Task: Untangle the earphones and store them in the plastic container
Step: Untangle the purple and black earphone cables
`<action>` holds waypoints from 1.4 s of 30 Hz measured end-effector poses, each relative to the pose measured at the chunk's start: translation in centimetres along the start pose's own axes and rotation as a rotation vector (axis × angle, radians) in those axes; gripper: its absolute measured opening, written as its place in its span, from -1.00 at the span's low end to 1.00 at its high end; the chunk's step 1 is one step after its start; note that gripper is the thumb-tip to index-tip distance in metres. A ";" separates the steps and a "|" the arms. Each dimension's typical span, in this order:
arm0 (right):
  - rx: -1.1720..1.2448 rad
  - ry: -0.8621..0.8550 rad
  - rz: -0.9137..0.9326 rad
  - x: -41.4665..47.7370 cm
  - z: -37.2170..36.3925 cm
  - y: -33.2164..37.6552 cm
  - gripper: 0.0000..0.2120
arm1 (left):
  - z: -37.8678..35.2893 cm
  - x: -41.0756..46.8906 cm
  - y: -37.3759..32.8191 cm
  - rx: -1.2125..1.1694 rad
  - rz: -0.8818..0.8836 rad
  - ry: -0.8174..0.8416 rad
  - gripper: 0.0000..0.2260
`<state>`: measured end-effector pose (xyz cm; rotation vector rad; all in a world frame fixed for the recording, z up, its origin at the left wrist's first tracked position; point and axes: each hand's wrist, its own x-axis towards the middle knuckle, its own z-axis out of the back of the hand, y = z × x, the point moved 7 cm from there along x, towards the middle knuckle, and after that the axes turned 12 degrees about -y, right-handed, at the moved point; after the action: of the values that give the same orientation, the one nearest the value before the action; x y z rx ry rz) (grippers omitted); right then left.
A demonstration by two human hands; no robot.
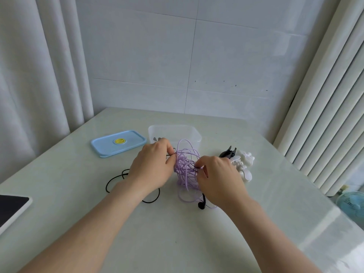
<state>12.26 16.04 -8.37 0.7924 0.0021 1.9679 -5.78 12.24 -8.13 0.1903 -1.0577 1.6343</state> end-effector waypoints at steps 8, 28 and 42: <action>0.255 -0.038 -0.110 0.6 0.6 -1.0 -0.66 | -0.5 0.4 1.0 -0.231 0.172 0.103 -0.83; 0.363 -0.285 -0.158 1.4 2.7 -2.5 -0.94 | -0.4 -0.8 -0.7 -0.727 0.506 0.451 -0.74; 0.345 -0.275 -0.065 1.5 2.5 -2.1 -0.90 | 0.9 0.3 0.9 -0.503 0.480 0.206 -0.88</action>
<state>14.79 17.53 -6.29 1.2680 0.2063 1.8055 -7.03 11.86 -7.91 -0.5934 -1.3813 1.6930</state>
